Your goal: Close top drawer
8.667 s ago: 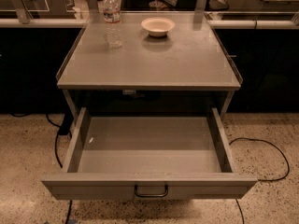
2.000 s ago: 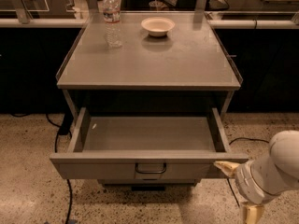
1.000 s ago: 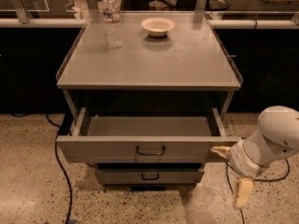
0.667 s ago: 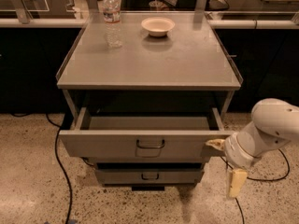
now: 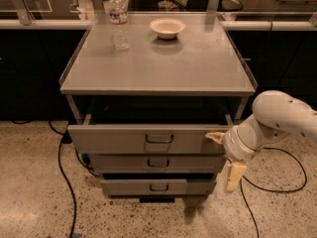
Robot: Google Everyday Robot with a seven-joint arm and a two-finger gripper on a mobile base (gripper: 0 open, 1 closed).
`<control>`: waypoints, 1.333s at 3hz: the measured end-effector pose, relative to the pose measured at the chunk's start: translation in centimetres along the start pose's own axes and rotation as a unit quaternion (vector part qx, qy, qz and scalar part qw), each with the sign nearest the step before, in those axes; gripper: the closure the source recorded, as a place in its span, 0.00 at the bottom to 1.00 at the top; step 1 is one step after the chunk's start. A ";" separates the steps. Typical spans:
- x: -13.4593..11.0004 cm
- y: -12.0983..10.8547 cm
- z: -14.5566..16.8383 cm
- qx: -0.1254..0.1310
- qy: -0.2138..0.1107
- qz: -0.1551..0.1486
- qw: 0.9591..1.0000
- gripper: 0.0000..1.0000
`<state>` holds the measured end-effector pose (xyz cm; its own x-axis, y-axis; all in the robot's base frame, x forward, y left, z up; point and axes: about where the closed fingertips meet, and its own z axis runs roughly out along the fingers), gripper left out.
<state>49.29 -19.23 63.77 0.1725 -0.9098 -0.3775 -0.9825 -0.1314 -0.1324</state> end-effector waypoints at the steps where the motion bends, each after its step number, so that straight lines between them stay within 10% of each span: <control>1: 0.0 -0.8 0.2 -0.001 -0.004 0.001 1.000 0.00; 4: -1.2 -7.1 1.4 0.003 -0.036 -0.003 0.999 0.00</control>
Offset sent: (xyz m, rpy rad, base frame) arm 0.0557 0.0159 -0.0023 0.0465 0.0209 0.0176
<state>56.13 -16.64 63.94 0.1835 -0.8780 -0.4421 -0.9810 -0.1344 -0.1401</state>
